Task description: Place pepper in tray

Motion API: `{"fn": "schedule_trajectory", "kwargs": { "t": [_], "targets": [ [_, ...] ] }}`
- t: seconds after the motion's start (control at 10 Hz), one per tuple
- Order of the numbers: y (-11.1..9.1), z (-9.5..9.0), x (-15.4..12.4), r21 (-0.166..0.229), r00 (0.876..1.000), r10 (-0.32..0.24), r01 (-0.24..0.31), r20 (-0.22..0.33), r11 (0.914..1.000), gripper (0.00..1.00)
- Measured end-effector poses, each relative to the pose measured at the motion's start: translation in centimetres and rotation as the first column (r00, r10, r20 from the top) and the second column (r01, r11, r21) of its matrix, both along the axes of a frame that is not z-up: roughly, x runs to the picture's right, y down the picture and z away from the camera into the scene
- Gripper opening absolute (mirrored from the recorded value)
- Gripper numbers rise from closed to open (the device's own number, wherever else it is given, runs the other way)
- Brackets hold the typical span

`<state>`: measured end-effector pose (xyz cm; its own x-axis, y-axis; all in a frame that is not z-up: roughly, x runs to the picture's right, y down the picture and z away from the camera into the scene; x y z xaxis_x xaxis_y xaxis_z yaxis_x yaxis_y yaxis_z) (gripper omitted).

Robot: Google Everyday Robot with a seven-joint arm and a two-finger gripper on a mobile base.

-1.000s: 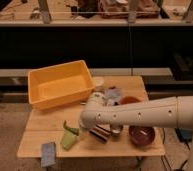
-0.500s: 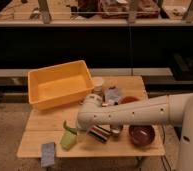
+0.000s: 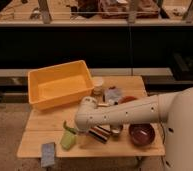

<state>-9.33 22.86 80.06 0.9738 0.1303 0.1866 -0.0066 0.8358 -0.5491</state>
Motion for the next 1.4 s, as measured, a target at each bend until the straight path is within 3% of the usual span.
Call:
{"fn": "schedule_trajectory", "kwargs": {
  "t": [0.3, 0.5, 0.7, 0.9, 1.1, 1.4],
  "targets": [
    [0.4, 0.9, 0.4, -0.009, 1.0, -0.009, 0.009, -0.024, 0.9999, 0.7],
    [0.5, 1.3, 0.6, -0.012, 0.999, -0.008, 0.008, -0.038, 0.9999, 0.64],
    [0.3, 1.4, 0.9, -0.012, 0.999, 0.005, -0.005, -0.053, 0.9999, 0.41],
    [-0.3, 1.4, 1.3, -0.008, 0.998, 0.023, -0.024, -0.063, 0.9997, 0.28],
    [-0.6, 1.3, 1.5, -0.01, 0.997, 0.038, -0.039, -0.071, 0.9992, 0.27],
    [-2.2, 0.4, 2.5, -0.02, 0.992, 0.106, -0.107, -0.068, 0.994, 0.27]
  ]
}}
